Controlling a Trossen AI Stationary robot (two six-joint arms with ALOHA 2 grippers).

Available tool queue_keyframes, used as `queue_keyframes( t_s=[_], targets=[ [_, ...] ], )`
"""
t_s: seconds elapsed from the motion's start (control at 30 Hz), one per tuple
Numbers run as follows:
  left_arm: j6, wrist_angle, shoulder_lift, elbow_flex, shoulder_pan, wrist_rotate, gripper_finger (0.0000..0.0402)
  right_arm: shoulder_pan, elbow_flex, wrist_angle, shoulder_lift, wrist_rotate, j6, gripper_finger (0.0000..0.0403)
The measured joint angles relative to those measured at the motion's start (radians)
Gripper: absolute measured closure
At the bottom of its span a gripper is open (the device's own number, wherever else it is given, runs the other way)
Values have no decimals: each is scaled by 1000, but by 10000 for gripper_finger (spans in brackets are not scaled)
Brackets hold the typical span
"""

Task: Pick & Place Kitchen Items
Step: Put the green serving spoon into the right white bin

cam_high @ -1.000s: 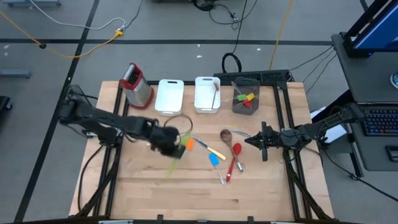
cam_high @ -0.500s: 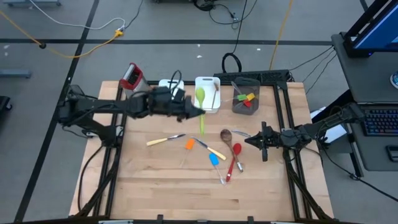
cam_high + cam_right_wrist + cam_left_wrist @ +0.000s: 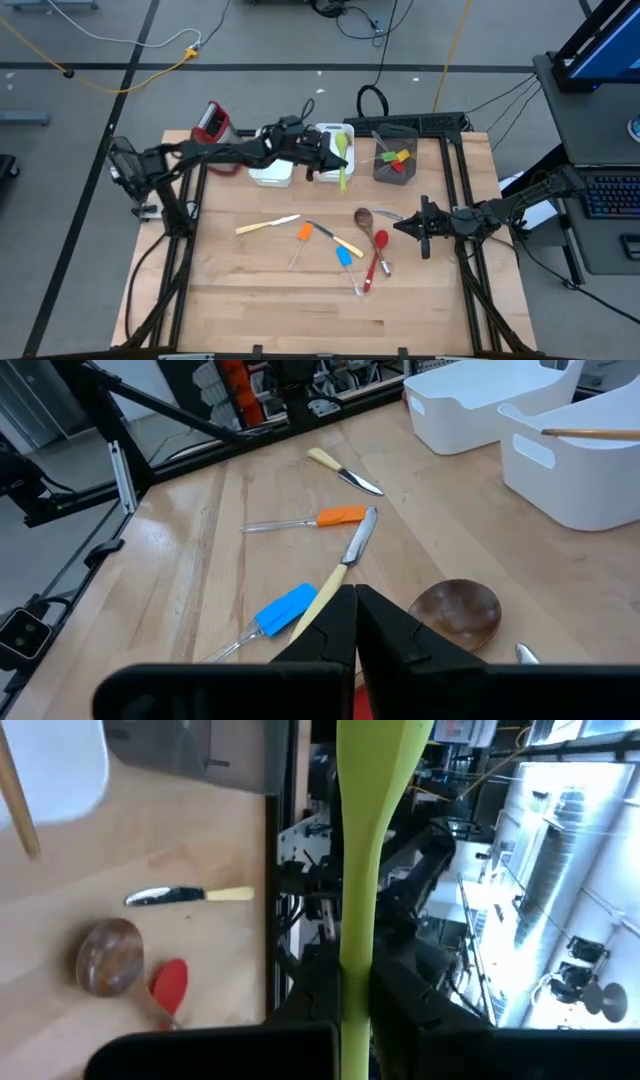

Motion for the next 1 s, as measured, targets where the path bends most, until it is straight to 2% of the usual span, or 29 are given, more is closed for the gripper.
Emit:
queue_keyframes(
  t_s=[0.33,0.53,0.7,0.87,1.0],
  targets=[
    [-171,4,168,152,98,127,386,0,0,0,0,15,-22,403],
    [-353,-5,203,181,126,195,386,0,0,0,0,53,-24,403],
    [-425,-65,201,183,137,201,382,0,0,0,0,53,-26,403],
    [-375,-228,201,182,140,174,386,0,0,0,0,49,-28,403],
    [-391,-209,201,182,151,144,386,0,0,0,0,48,-28,403]
  ],
)
